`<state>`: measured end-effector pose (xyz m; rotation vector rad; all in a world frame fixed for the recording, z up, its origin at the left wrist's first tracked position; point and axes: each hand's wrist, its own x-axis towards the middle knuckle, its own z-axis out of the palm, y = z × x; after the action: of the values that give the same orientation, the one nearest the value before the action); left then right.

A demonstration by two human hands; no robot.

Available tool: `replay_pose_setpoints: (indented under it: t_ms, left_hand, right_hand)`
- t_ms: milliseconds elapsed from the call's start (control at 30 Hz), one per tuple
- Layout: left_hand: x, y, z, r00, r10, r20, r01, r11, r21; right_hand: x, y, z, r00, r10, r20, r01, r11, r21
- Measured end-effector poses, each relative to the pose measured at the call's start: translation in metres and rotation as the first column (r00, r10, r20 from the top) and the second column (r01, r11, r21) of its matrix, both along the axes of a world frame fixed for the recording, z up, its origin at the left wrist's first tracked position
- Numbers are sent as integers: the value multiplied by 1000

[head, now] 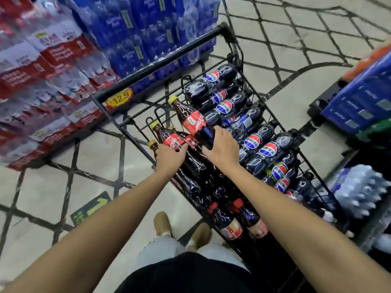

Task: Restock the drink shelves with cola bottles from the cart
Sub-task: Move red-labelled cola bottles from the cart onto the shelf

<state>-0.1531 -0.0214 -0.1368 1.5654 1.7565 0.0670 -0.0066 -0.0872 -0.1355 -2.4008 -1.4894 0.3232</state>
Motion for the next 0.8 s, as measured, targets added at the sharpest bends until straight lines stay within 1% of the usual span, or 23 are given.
replay_pose_setpoints:
  t_ms: [67,167,233,333,433,500,600,667,800]
  left_hand:
    - [6,6,-3,997,80,10,-79,994,-75]
    - [13,14,-6,994,104,-31,-107,987,-119]
    - [18,17,-7,980,191,-52,-196,968,-153]
    - [24,20,-4,955,291,-61,-298,930,-216]
    - [27,25,-6,937,350,3,-337,903,-265]
    - [29,26,-8,933,354,65,-323,903,-282]
    - [36,23,-8,924,322,208,-258,924,-283]
    - [37,18,-6,916,330,226,-269,926,-263]
    - [32,12,-6,923,201,327,-150,973,-175]
  right_hand:
    - [5,-6,4,997,-55,-55,58,997,45]
    - [14,-17,3,985,-127,-114,135,988,70]
    - [19,-24,1,971,-173,-167,188,979,78]
    - [22,-32,-3,949,-225,-223,235,972,19]
    - [22,-37,-6,931,-262,-256,265,964,-20]
    - [19,-40,-5,924,-275,-265,276,961,-32]
    - [14,-42,-3,914,-286,-288,288,957,-36]
    - [12,-43,0,901,-298,-314,304,952,-31]
    - [11,-48,7,882,-313,-353,331,944,-9]
